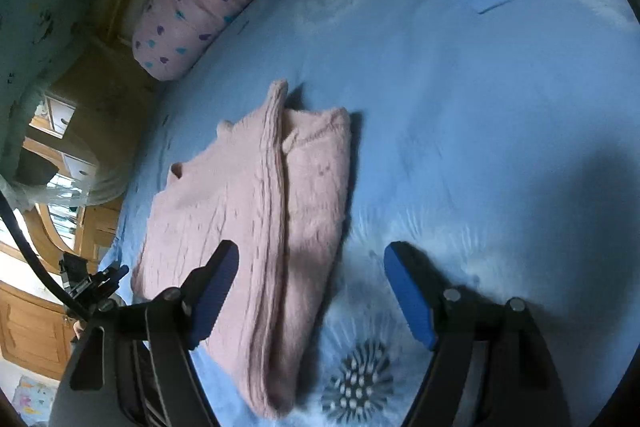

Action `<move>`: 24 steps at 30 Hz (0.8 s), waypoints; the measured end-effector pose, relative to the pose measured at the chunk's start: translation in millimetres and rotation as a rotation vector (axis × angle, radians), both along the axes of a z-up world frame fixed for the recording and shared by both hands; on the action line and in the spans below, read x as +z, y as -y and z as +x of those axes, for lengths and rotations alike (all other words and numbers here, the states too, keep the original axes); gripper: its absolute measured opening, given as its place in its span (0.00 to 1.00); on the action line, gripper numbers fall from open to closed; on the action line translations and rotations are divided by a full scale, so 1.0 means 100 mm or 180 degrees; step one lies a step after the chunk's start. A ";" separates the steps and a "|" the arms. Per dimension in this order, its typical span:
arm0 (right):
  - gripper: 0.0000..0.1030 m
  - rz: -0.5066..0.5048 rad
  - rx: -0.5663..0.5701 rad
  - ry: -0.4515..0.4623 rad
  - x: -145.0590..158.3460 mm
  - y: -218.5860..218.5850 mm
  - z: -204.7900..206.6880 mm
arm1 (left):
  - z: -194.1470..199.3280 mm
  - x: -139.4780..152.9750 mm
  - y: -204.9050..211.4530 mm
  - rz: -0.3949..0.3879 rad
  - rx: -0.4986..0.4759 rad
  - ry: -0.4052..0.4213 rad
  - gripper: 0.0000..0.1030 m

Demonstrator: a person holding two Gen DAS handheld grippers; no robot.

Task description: Fold small clothes

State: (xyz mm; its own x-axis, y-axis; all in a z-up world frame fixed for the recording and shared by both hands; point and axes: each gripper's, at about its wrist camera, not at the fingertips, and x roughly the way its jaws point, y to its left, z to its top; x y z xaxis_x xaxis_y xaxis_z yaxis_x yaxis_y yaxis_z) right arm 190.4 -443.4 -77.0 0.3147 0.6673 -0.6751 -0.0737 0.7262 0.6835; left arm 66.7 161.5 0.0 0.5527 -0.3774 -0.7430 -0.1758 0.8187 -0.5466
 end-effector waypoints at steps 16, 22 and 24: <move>0.85 0.0400 0.0326 -0.0197 -0.10 -0.39 0.47 | 0.66 -0.26 0.89 -0.0155 -0.0537 0.0038 0.30; 0.86 0.0297 0.0686 -0.0166 -0.05 -0.61 0.22 | 0.64 -0.28 0.92 -0.0176 -0.0531 0.0035 0.30; 0.86 0.0331 0.0650 -0.0155 -0.07 -0.66 0.29 | 0.65 -0.26 0.98 -0.0155 -0.0584 0.0057 0.30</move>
State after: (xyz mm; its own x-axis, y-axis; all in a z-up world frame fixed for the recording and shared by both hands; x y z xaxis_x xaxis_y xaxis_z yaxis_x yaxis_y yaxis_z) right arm 219.5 -377.6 -83.8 0.1349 0.7805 -0.6104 -0.1770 0.6251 0.7602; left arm 132.2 63.7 -25.6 0.4841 -0.5085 -0.7121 -0.0159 0.8086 -0.5882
